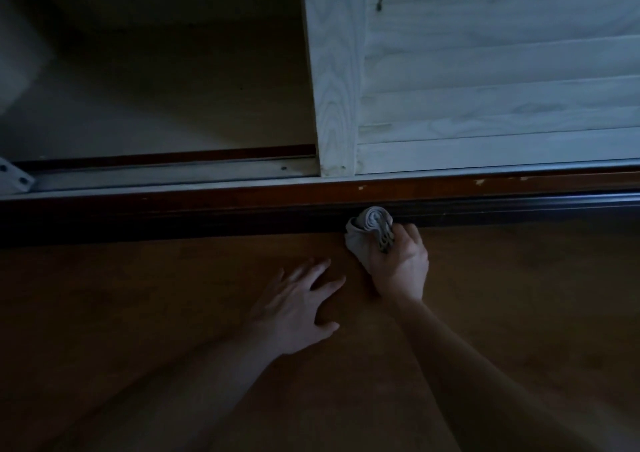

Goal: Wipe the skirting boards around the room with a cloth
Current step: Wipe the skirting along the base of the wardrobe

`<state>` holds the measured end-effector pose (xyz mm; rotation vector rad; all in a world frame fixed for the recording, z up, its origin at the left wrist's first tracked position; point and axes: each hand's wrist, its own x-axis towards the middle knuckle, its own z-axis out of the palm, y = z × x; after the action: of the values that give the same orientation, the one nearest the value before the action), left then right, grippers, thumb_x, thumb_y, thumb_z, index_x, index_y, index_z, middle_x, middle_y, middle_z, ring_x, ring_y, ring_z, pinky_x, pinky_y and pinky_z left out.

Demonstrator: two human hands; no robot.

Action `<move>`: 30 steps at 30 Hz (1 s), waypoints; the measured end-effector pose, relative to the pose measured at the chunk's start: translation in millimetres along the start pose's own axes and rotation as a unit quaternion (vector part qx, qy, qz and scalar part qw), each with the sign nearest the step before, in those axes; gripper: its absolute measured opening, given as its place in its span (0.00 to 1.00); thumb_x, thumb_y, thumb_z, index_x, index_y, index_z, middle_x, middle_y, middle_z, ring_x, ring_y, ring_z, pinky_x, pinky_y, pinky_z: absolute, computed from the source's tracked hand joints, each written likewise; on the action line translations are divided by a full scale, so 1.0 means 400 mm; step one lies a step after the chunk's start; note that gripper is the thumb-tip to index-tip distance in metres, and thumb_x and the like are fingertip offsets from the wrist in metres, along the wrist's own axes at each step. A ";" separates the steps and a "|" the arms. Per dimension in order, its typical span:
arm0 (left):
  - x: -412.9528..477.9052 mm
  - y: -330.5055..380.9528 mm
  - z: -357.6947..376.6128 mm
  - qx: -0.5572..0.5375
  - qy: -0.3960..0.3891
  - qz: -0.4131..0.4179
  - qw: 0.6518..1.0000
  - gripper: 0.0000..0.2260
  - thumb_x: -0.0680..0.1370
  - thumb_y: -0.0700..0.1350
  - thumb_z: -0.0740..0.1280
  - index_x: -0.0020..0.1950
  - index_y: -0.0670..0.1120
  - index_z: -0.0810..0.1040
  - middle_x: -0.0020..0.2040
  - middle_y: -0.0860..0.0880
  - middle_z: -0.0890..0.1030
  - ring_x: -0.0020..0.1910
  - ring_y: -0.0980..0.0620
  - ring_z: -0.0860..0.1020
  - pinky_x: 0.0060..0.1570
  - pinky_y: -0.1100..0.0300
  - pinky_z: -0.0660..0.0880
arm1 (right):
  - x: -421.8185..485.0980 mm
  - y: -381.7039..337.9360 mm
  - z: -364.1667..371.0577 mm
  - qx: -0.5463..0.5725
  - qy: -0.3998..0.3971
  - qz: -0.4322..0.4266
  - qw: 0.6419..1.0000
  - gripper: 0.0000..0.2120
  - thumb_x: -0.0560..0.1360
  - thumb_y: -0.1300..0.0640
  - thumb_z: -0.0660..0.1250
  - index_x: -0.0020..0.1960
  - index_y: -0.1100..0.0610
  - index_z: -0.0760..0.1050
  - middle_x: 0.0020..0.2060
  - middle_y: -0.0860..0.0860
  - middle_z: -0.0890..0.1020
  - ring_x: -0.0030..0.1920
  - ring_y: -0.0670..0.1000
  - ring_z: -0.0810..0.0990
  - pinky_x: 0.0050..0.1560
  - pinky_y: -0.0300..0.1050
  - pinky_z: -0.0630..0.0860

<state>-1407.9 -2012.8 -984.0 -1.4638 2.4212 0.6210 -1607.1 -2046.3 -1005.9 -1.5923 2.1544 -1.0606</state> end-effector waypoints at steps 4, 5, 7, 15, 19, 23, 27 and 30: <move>0.003 0.008 0.015 0.003 0.014 -0.009 1.000 0.35 0.77 0.68 0.59 0.80 0.66 0.46 0.81 0.61 0.39 0.80 0.54 0.38 0.77 0.41 0.42 | 0.000 -0.012 -0.013 0.024 0.006 -0.002 1.000 0.18 0.72 0.44 0.64 0.46 0.60 0.77 0.42 0.53 0.76 0.40 0.54 0.77 0.38 0.43 0.67; 0.001 0.008 0.017 0.004 0.016 -0.010 1.000 0.35 0.77 0.68 0.58 0.80 0.66 0.46 0.81 0.61 0.39 0.80 0.54 0.38 0.76 0.41 0.41 | -0.003 -0.022 -0.011 0.030 -0.003 -0.015 0.999 0.23 0.71 0.40 0.62 0.46 0.61 0.77 0.42 0.53 0.76 0.39 0.53 0.76 0.38 0.43 0.67; 0.001 0.009 0.019 0.003 0.017 -0.010 1.000 0.35 0.77 0.68 0.58 0.80 0.66 0.46 0.81 0.61 0.38 0.80 0.54 0.38 0.76 0.41 0.41 | -0.002 -0.025 -0.015 0.036 -0.012 -0.037 0.999 0.29 0.70 0.34 0.59 0.46 0.61 0.77 0.42 0.53 0.76 0.39 0.52 0.74 0.36 0.45 0.69; -0.008 0.021 0.030 0.036 0.041 -0.020 0.998 0.34 0.76 0.70 0.52 0.80 0.65 0.44 0.81 0.58 0.38 0.80 0.53 0.38 0.77 0.41 0.43 | -0.012 -0.044 -0.002 0.047 0.005 -0.015 0.999 0.31 0.70 0.32 0.58 0.45 0.61 0.77 0.43 0.53 0.76 0.40 0.56 0.77 0.37 0.45 0.69; -0.015 0.038 0.036 0.055 0.061 -0.029 0.996 0.35 0.74 0.71 0.46 0.80 0.63 0.44 0.82 0.56 0.40 0.80 0.51 0.39 0.77 0.40 0.43 | 0.001 -0.038 -0.010 0.033 -0.022 -0.048 0.998 0.33 0.70 0.31 0.55 0.47 0.61 0.77 0.43 0.54 0.77 0.40 0.55 0.77 0.37 0.44 0.69; -0.016 0.039 0.045 0.075 0.062 -0.022 0.995 0.35 0.74 0.71 0.40 0.79 0.63 0.38 0.81 0.55 0.36 0.80 0.50 0.37 0.76 0.38 0.42 | 0.016 0.032 -0.065 0.032 0.046 0.007 0.998 0.23 0.71 0.40 0.63 0.47 0.61 0.77 0.45 0.54 0.77 0.41 0.51 0.75 0.41 0.43 0.67; -0.013 0.038 0.062 0.115 0.065 -0.018 0.991 0.33 0.75 0.70 0.35 0.78 0.61 0.32 0.81 0.53 0.32 0.80 0.48 0.35 0.75 0.36 0.43 | 0.016 0.039 -0.061 0.002 0.047 0.051 0.998 0.09 0.73 0.58 0.70 0.49 0.63 0.77 0.48 0.56 0.78 0.45 0.58 0.78 0.42 0.44 0.70; -0.010 0.040 0.071 0.125 0.067 -0.021 0.990 0.33 0.76 0.70 0.35 0.78 0.61 0.31 0.81 0.52 0.33 0.80 0.47 0.36 0.75 0.35 0.44 | 0.023 0.044 -0.070 0.007 0.031 0.024 0.999 0.09 0.73 0.58 0.71 0.49 0.63 0.77 0.48 0.56 0.78 0.46 0.56 0.78 0.43 0.46 0.73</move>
<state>-1420.6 -1989.7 -1003.8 -1.4870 2.4535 0.2043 -1639.7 -2041.3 -996.6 -1.5141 2.2083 -1.1201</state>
